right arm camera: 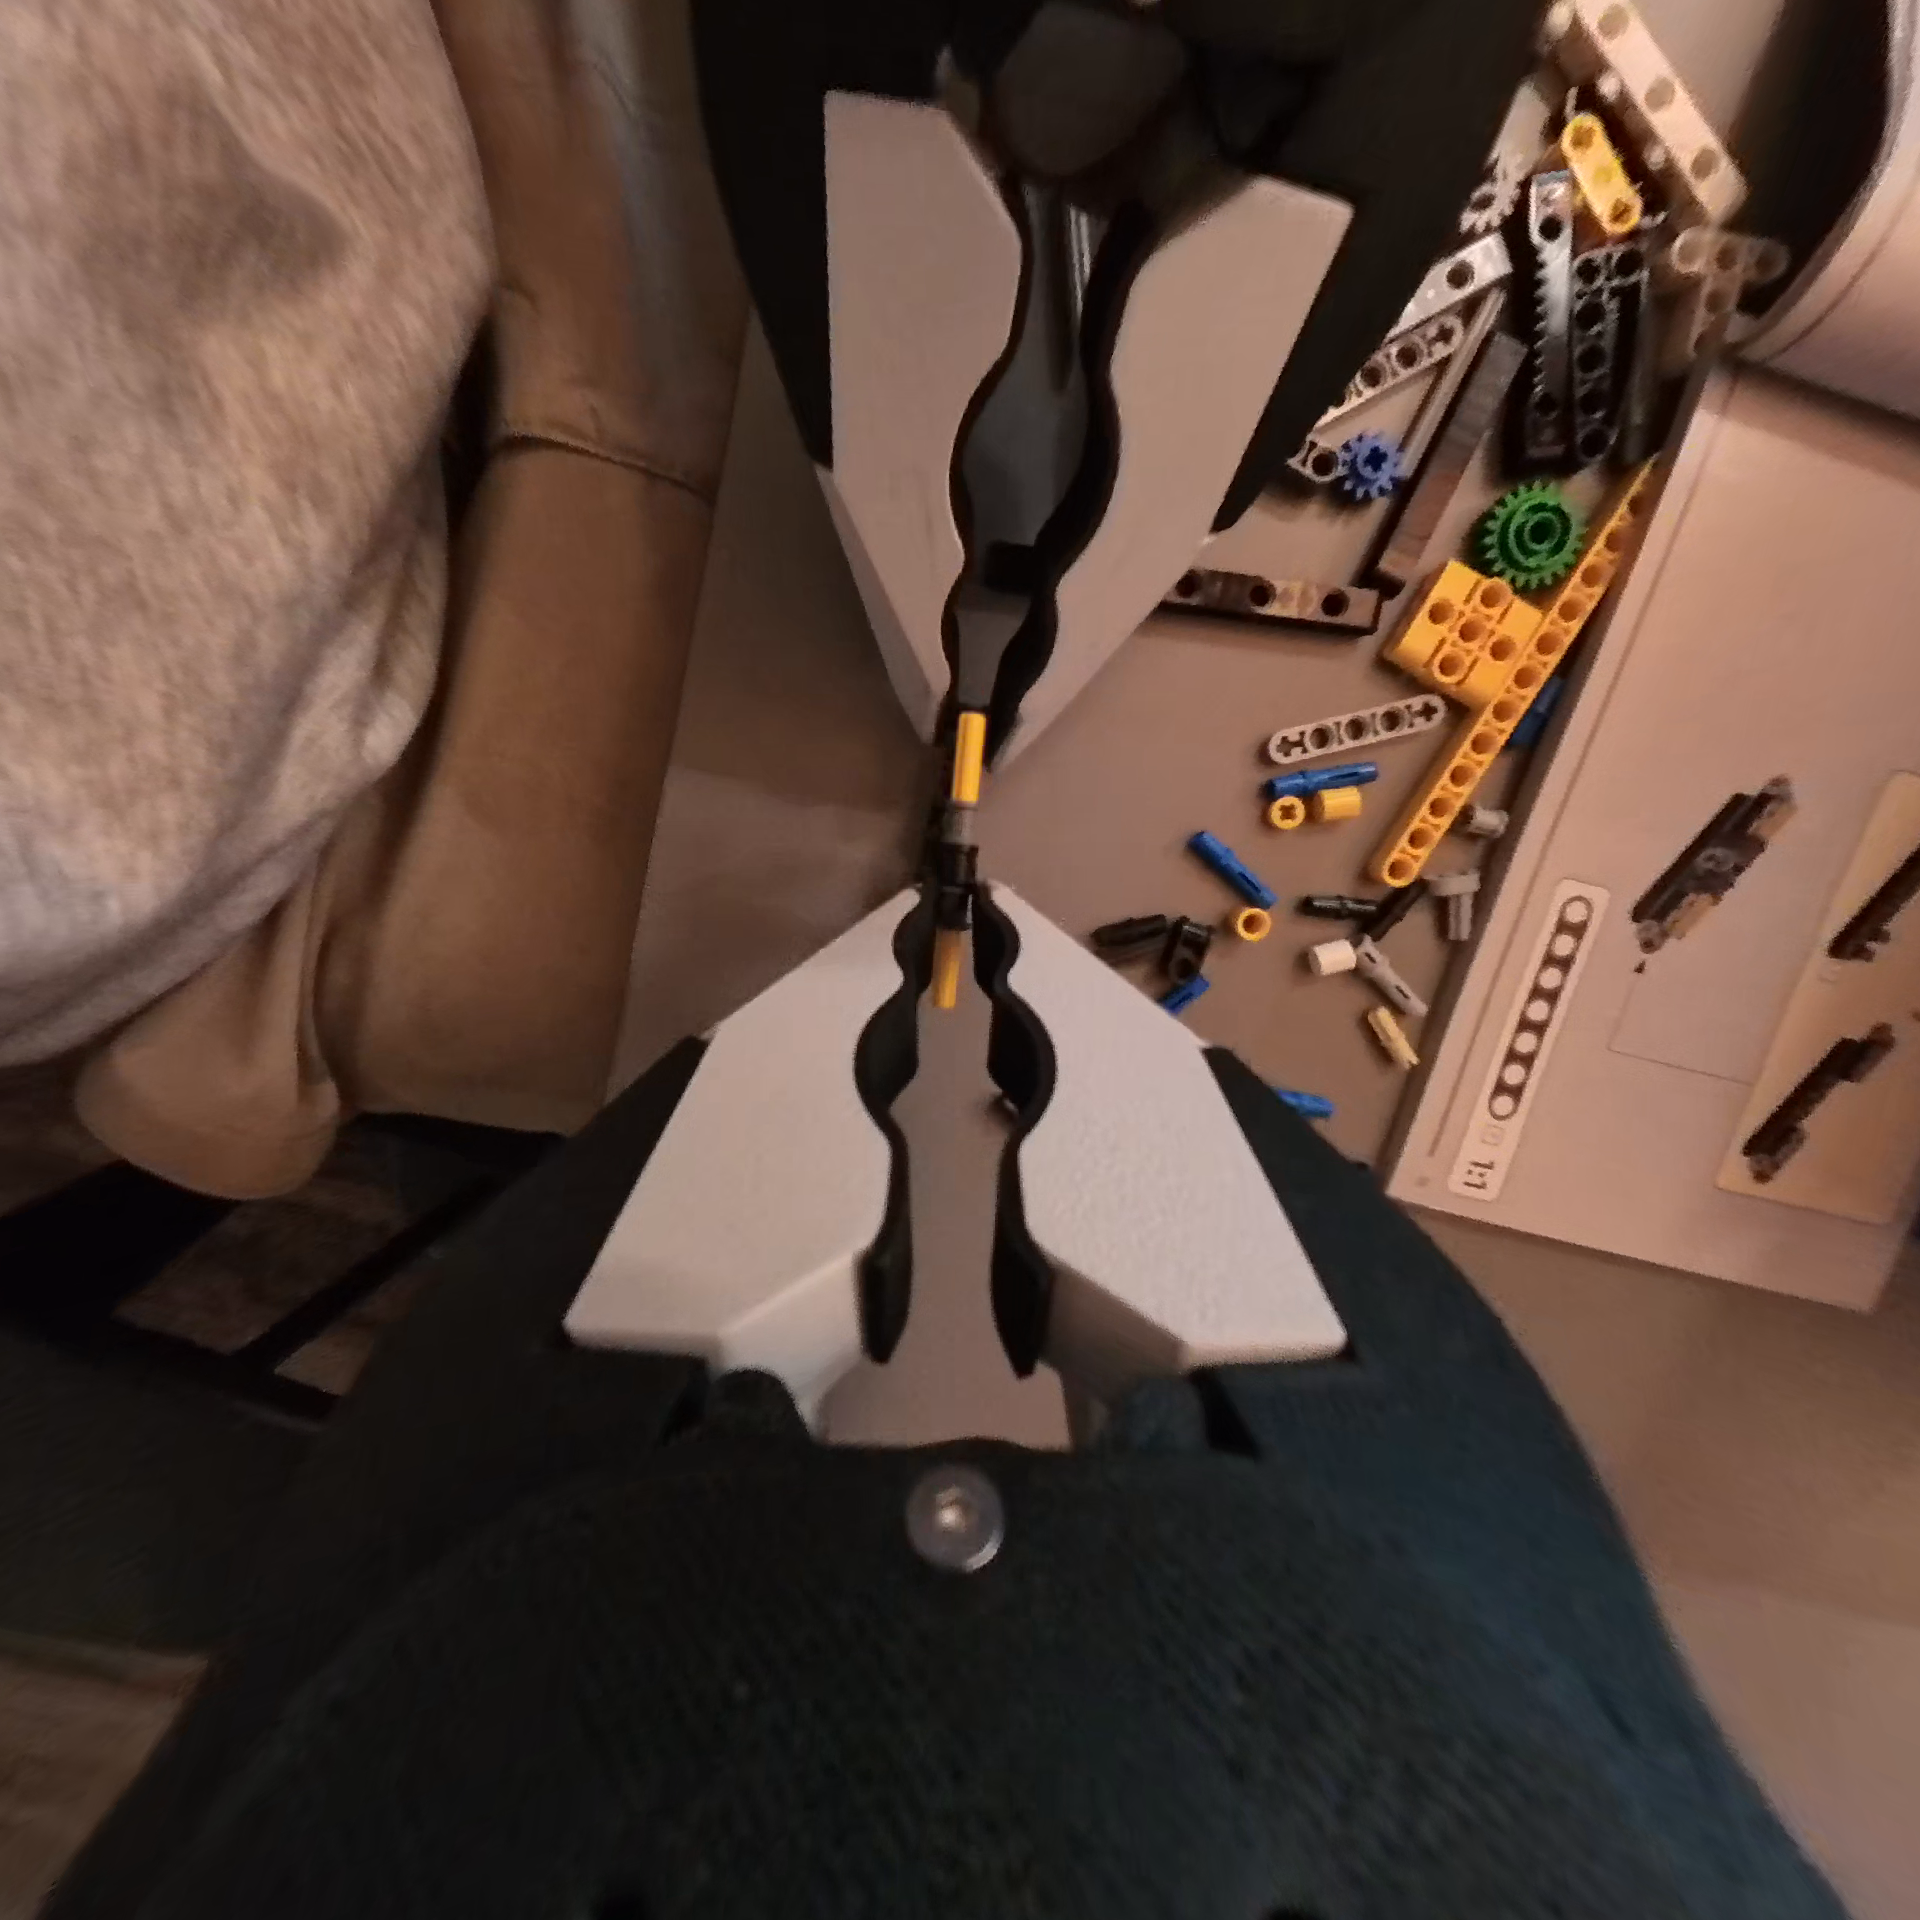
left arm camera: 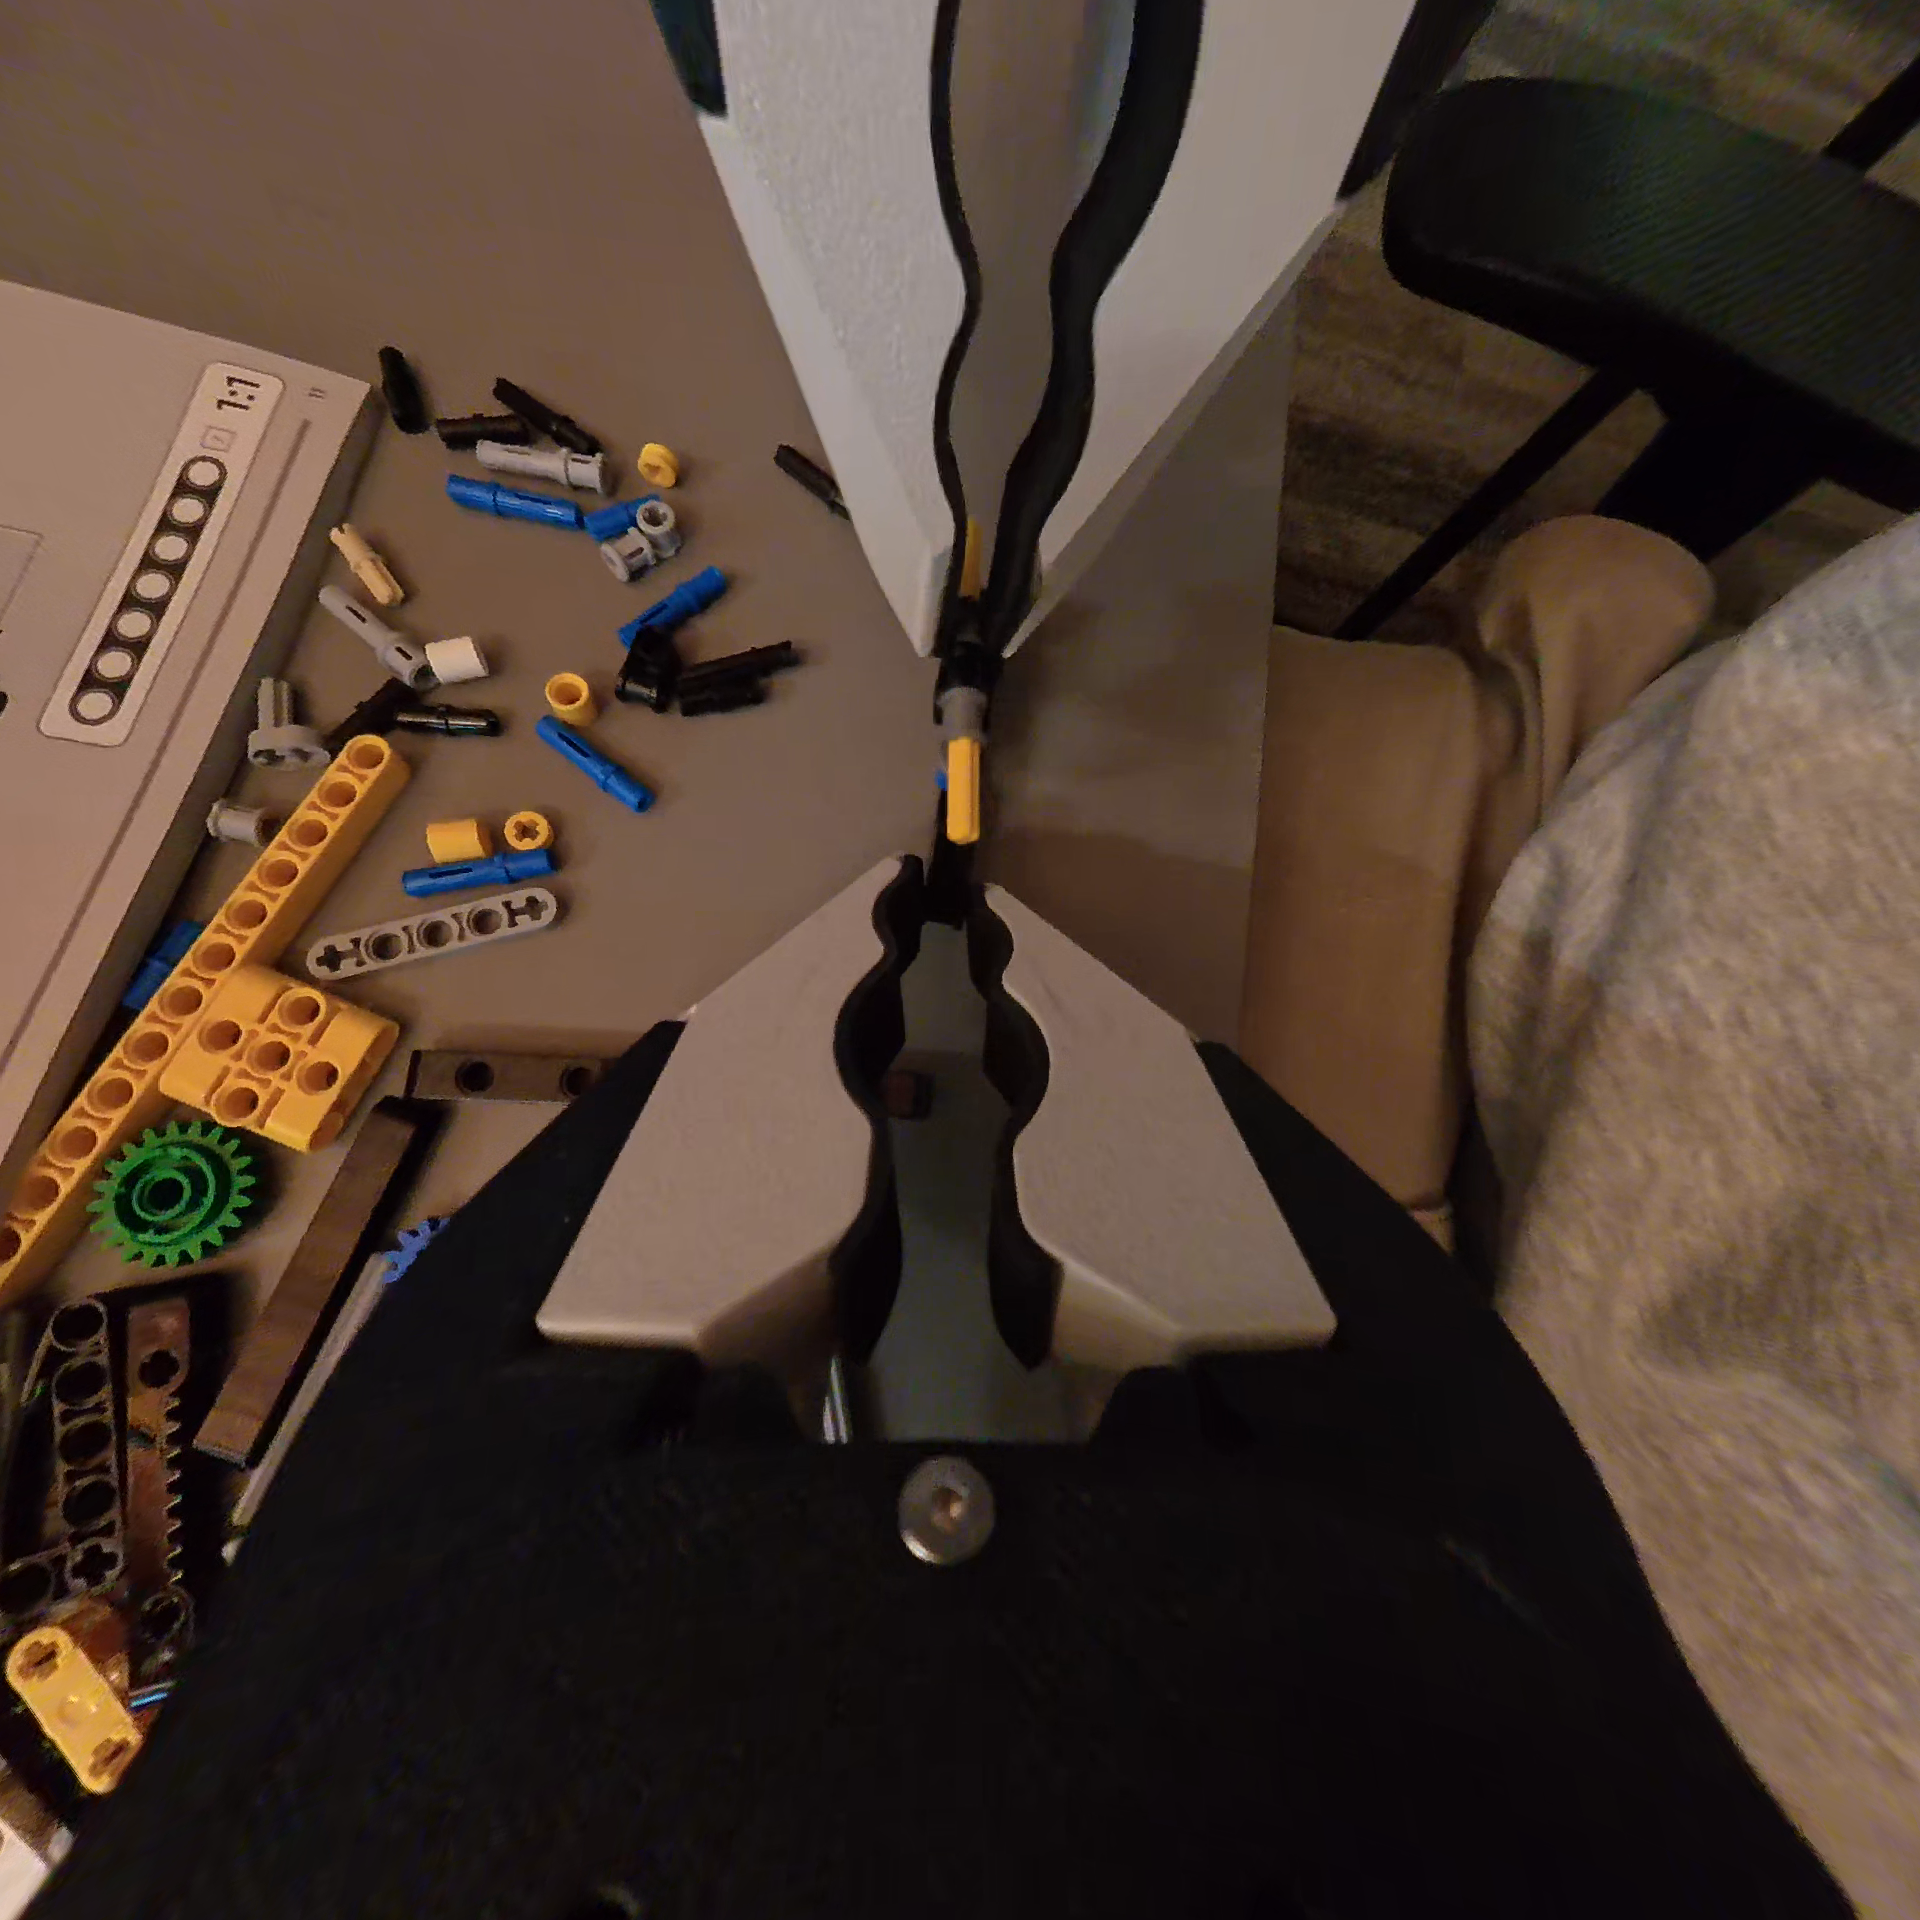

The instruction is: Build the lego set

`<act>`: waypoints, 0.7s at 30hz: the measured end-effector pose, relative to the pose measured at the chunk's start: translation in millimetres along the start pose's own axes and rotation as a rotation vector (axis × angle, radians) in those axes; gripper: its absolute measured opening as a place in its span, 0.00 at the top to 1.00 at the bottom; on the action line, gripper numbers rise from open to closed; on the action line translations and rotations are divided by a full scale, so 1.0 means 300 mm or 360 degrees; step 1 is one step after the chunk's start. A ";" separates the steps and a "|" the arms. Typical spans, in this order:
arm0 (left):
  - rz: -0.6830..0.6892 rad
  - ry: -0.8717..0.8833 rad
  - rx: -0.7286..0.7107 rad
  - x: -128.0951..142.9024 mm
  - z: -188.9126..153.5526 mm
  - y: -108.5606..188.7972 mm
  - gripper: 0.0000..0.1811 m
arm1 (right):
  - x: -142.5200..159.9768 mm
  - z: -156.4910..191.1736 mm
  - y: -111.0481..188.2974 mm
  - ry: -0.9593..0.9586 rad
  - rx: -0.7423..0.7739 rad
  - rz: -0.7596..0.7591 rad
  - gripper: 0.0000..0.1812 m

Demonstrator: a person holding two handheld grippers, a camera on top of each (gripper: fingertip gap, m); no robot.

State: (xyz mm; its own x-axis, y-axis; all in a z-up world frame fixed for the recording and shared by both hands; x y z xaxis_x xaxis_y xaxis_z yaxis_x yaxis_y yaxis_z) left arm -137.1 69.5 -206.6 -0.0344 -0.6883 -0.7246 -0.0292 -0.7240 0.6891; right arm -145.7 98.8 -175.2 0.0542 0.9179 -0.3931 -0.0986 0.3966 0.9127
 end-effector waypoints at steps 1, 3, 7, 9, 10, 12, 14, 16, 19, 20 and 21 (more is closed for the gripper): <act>-0.0002 0.0005 -0.0003 0.002 0.001 -0.001 0.96 | 0.002 0.002 -0.005 -0.0022 -0.0007 -0.0005 0.97; -0.0003 0.0017 -0.0009 0.008 0.004 -0.003 0.94 | 0.006 0.005 -0.015 -0.0068 -0.0022 -0.0017 0.97; -0.0019 0.0057 -0.0002 0.010 0.006 -0.013 0.93 | 0.015 -0.002 -0.023 -0.0105 -0.0010 -0.0014 0.97; -0.0022 0.0069 0.0005 0.009 0.006 -0.014 0.93 | 0.019 -0.003 -0.024 -0.0116 -0.0007 -0.0001 0.97; -0.0020 0.0070 0.0003 0.010 0.007 -0.014 0.94 | 0.020 -0.002 -0.023 -0.0120 -0.0006 0.0008 0.97; -0.0020 0.0071 0.0001 0.009 0.007 -0.015 0.94 | 0.021 -0.002 -0.021 -0.0130 0.0005 0.0030 0.97; -0.0021 0.0073 -0.0001 0.009 0.008 -0.015 0.94 | 0.024 -0.003 -0.018 -0.0134 0.0022 0.0065 0.97; -0.0021 0.0073 -0.0002 0.009 0.008 -0.015 0.94 | 0.028 -0.005 -0.018 -0.0140 0.0043 0.0109 0.97; -0.0026 0.0074 -0.0004 0.007 0.008 -0.014 0.94 | 0.033 -0.002 -0.023 -0.0148 0.0047 0.0166 0.97; -0.0028 0.0075 -0.0004 0.006 0.008 -0.014 0.93 | 0.031 0.000 -0.024 -0.0145 0.0044 0.0174 0.97; -0.0033 0.0076 -0.0008 0.005 0.008 -0.013 0.93 | 0.030 -0.002 -0.024 -0.0143 0.0054 0.0182 0.97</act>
Point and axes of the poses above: each gripper's, where its closed fingertips meet, y back along the fingers, x out of its underside, z = x × y across the jaws, the point moved 1 cm from there along y, back along the fingers, and after that the axes turned 14 degrees about -y, right-handed, at the moved point
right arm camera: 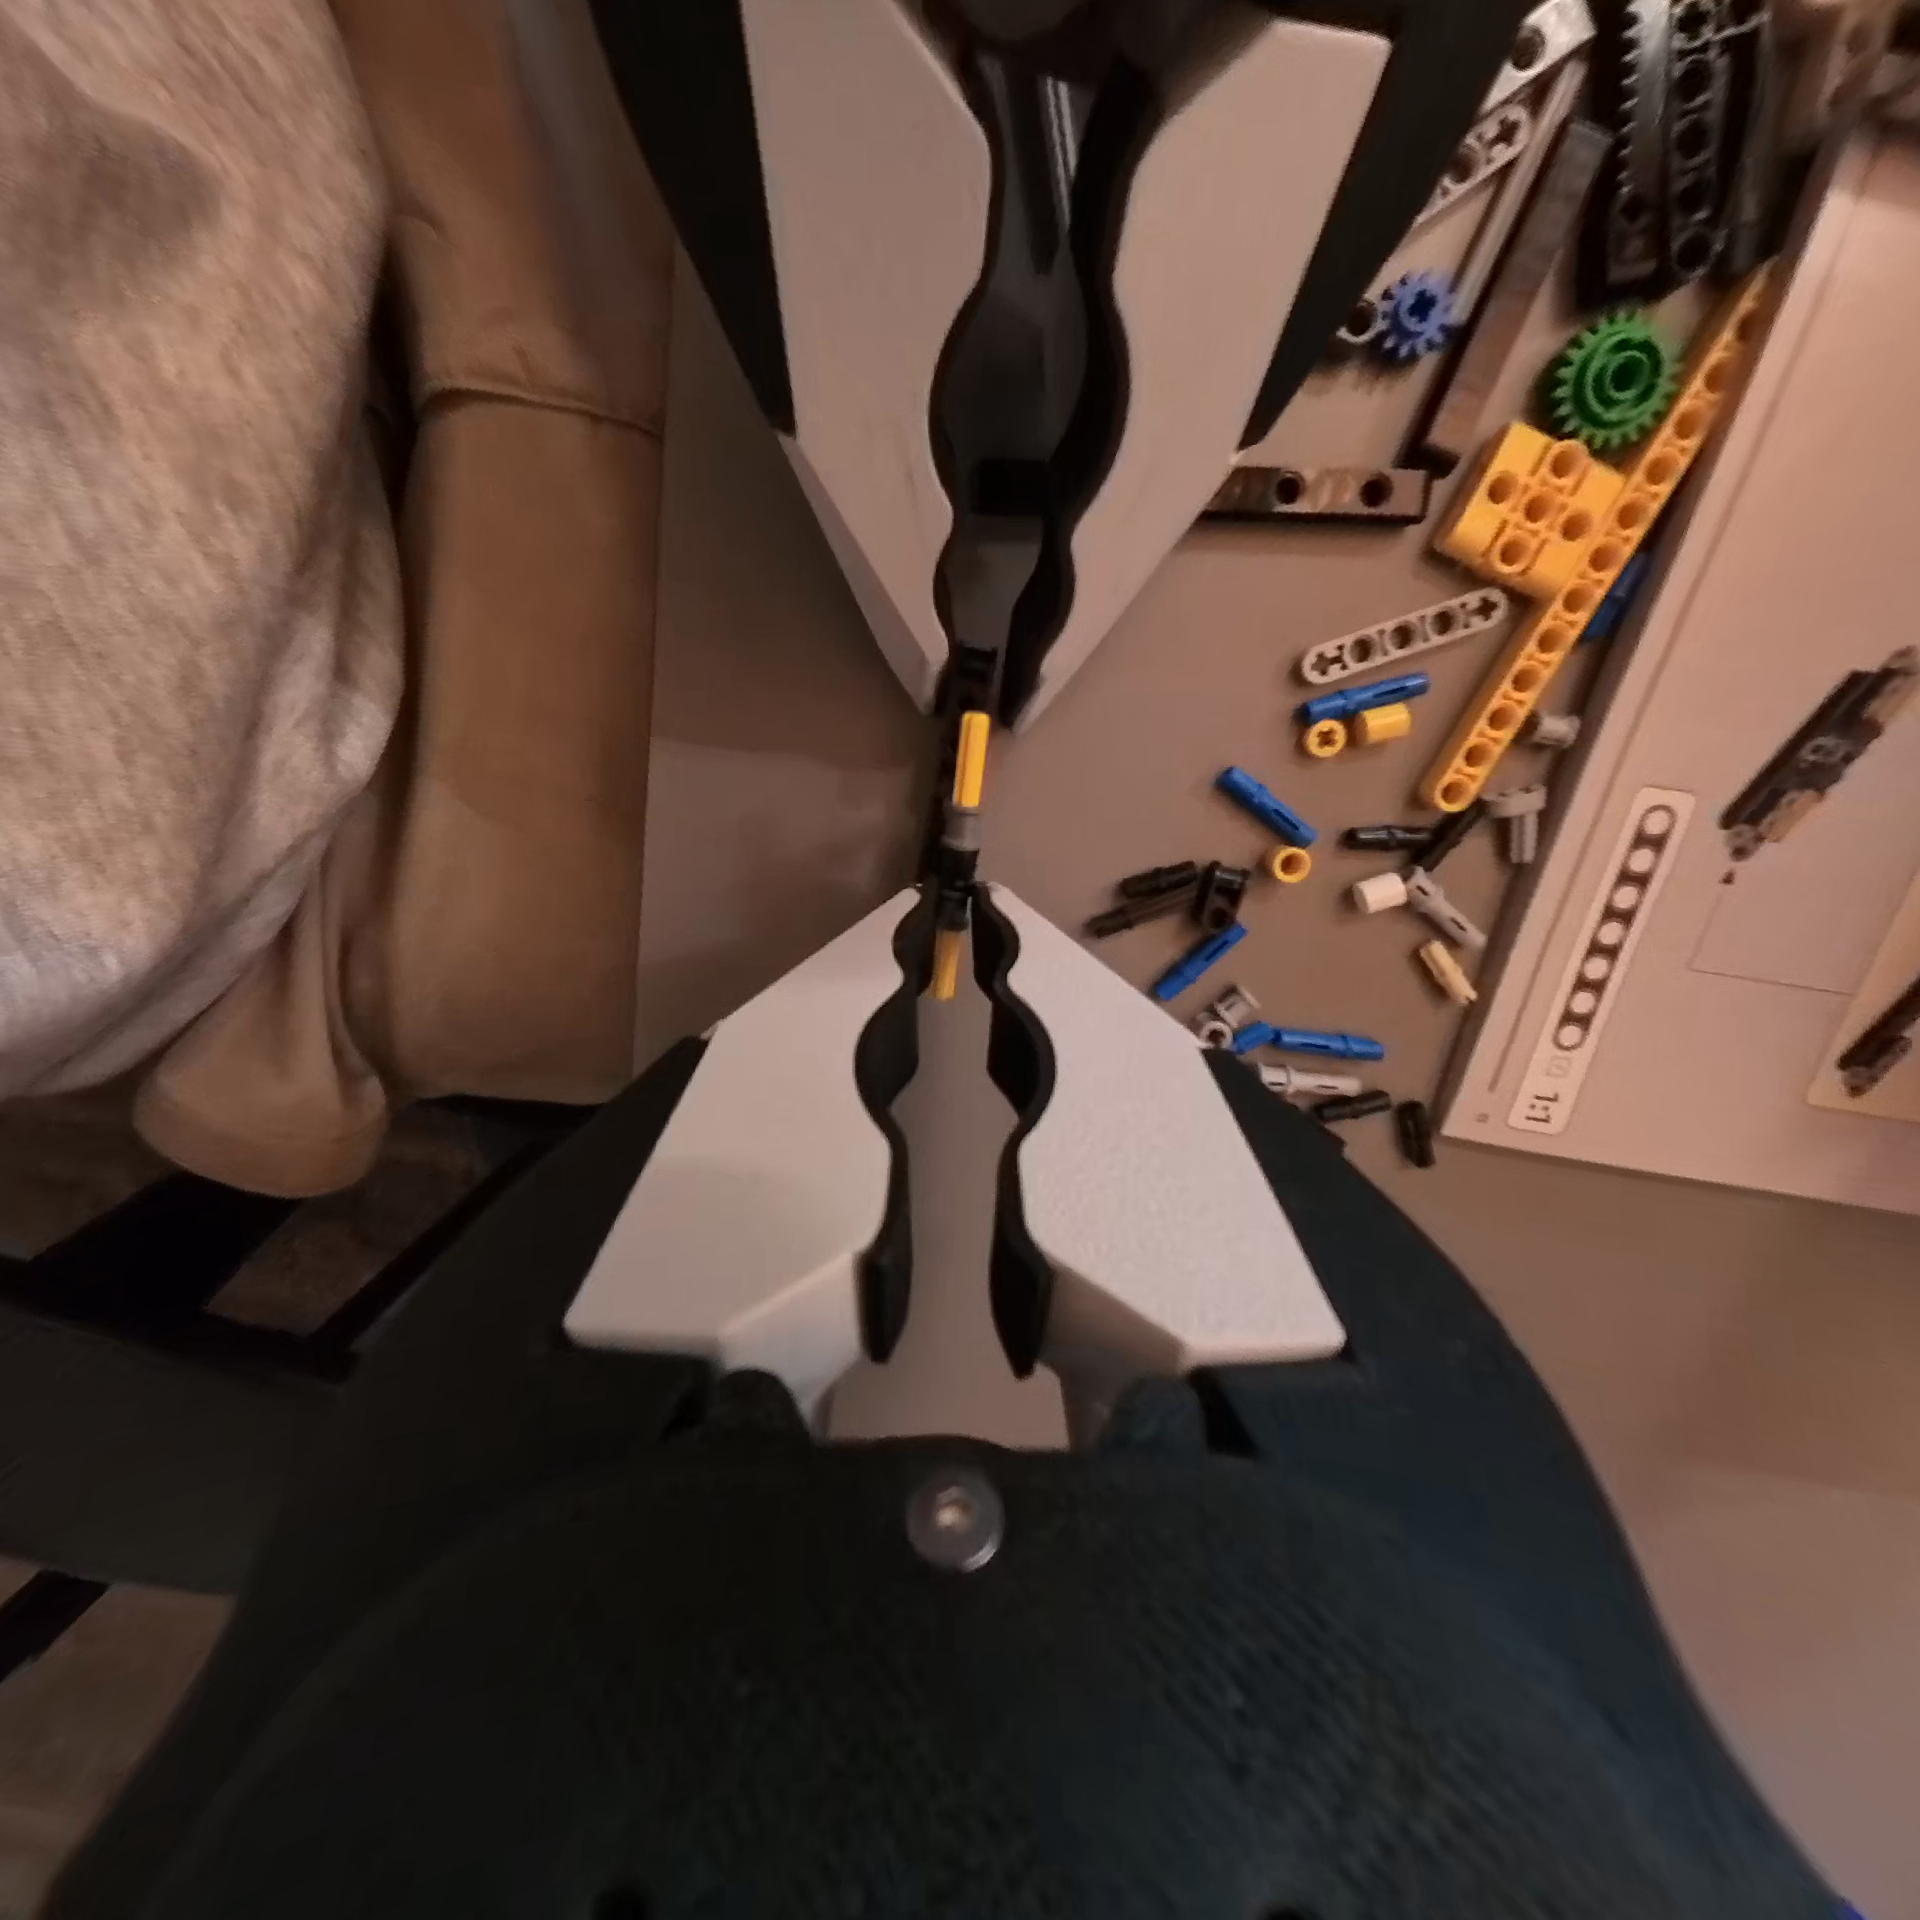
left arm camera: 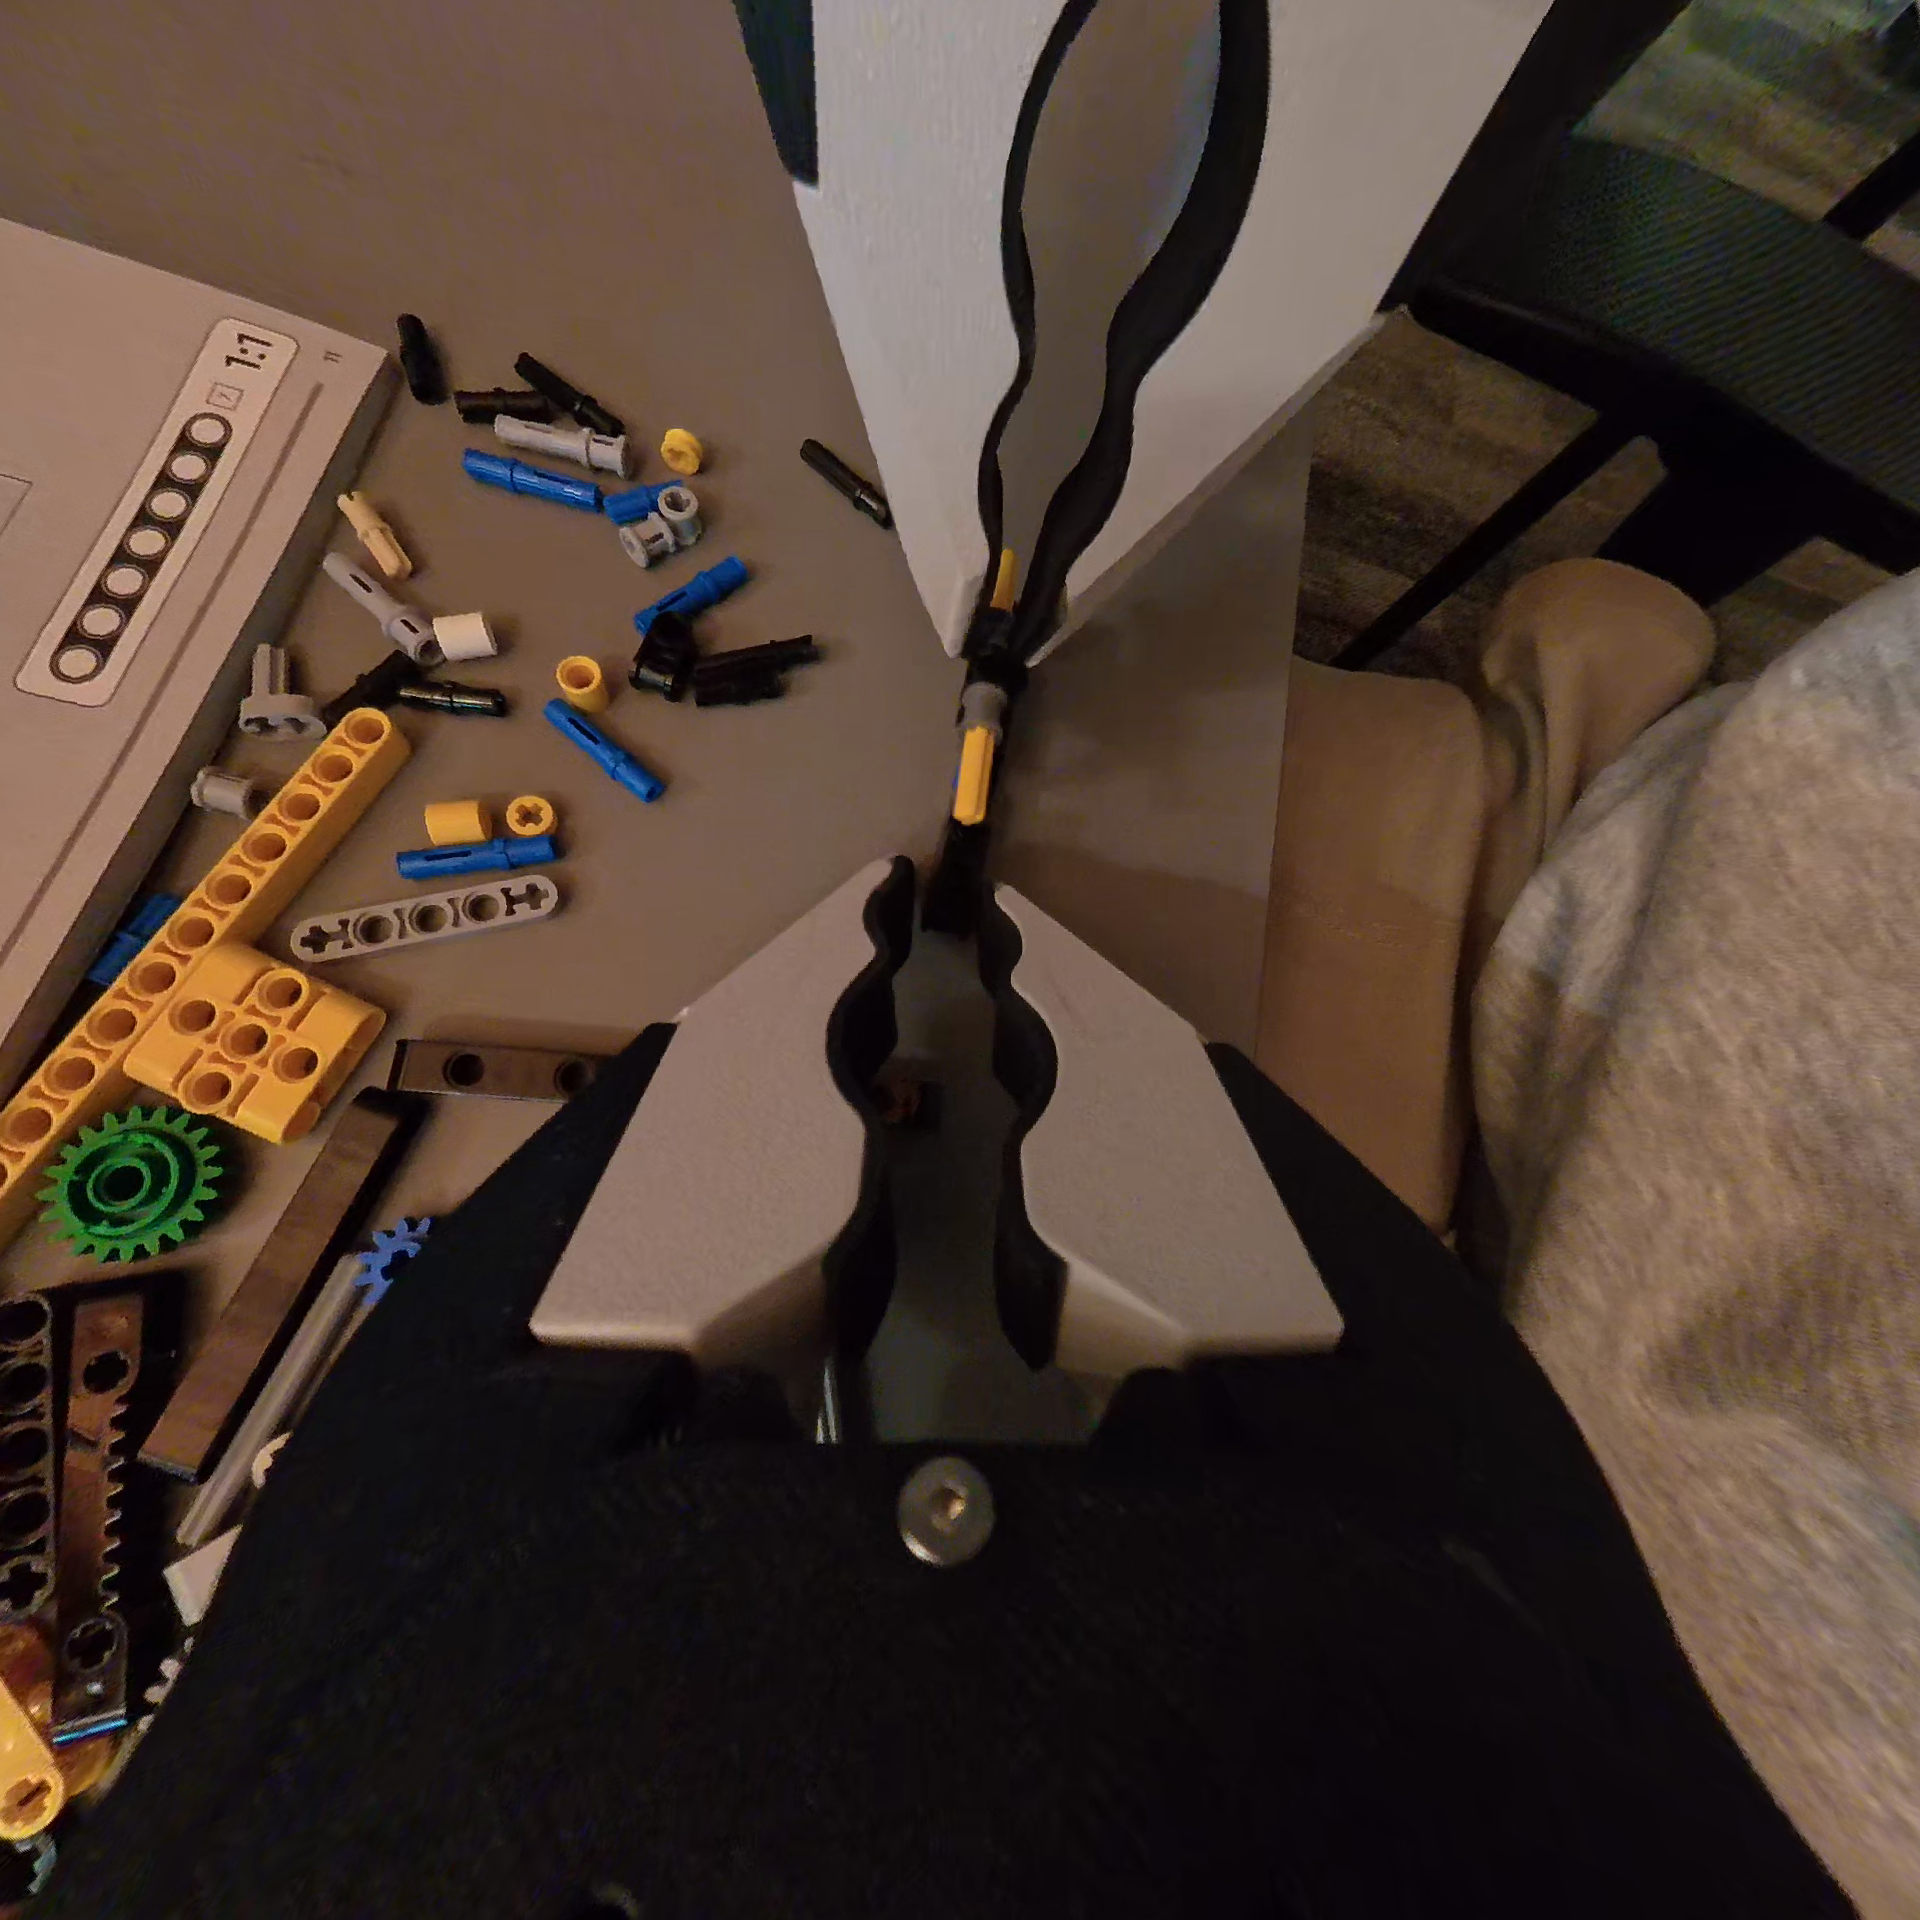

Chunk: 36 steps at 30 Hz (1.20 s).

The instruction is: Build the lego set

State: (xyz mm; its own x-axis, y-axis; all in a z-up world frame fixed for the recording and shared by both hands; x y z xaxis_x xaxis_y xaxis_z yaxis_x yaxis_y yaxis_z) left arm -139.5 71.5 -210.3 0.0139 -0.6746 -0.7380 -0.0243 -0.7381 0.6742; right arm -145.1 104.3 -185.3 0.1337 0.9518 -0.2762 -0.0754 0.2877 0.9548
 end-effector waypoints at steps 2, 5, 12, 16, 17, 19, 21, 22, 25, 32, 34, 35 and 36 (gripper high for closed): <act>-0.0017 0.0004 -0.0014 -0.004 0.003 0.005 0.91 | -0.004 -0.006 0.005 0.0002 0.0023 -0.0008 0.97; -0.0123 0.0029 -0.0041 -0.030 0.011 0.030 0.90 | -0.021 -0.011 0.035 -0.0055 0.0010 -0.0108 0.97; -0.0604 0.0269 0.0048 -0.153 0.036 0.138 0.90 | -0.054 0.002 0.099 -0.0268 -0.0174 -0.0422 0.97; -0.0606 0.0260 0.0054 -0.158 0.023 0.129 0.91 | -0.051 0.009 0.097 -0.0290 -0.0192 -0.0451 0.97; -0.0614 0.0260 0.0063 -0.162 0.019 0.128 0.95 | -0.052 0.014 0.094 -0.0288 -0.0198 -0.0450 0.97; -0.0613 0.0245 0.0073 -0.165 0.012 0.126 0.98 | -0.051 0.017 0.088 -0.0282 -0.0186 -0.0443 0.97; -0.0603 0.0234 0.0082 -0.165 0.006 0.124 0.98 | -0.049 0.019 0.085 -0.0277 -0.0178 -0.0440 0.97; -0.0608 0.0235 0.0088 -0.167 0.004 0.125 0.98 | -0.049 0.019 0.085 -0.0282 -0.0181 -0.0444 0.97; -0.0637 0.0257 0.0104 -0.172 0.004 0.129 0.98 | -0.052 0.019 0.088 -0.0297 -0.0186 -0.0476 0.97; -0.0660 0.0273 0.0133 -0.170 0.003 0.133 0.98 | -0.058 0.015 0.086 -0.0317 -0.0188 -0.0495 0.95; -0.0655 0.0267 0.0131 -0.169 0.002 0.131 0.98 | -0.060 0.017 0.084 -0.0318 -0.0200 -0.0494 0.95; -0.0655 0.0266 0.0132 -0.170 0.001 0.131 0.98 | -0.061 0.017 0.083 -0.0316 -0.0205 -0.0494 0.95; -0.0656 0.0266 0.0132 -0.170 0.001 0.130 0.98 | -0.062 0.019 0.082 -0.0313 -0.0210 -0.0492 0.96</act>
State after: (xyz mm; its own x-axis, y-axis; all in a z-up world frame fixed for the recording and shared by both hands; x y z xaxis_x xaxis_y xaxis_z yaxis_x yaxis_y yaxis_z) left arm -141.5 77.0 -146.4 0.2005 -0.3216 -0.9254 -0.0627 -0.9468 0.3155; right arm -143.8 93.0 -156.2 0.3559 0.7832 -0.5098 -0.1266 0.5809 0.8040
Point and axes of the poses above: each gripper's, where its closed fingertips meet, y back along the fingers, x out of its underside, z = x × y across the jaws, the point moved 1 cm from there along y, back along the fingers, and after that the axes turned 14 degrees about -y, right-handed, at the moved point
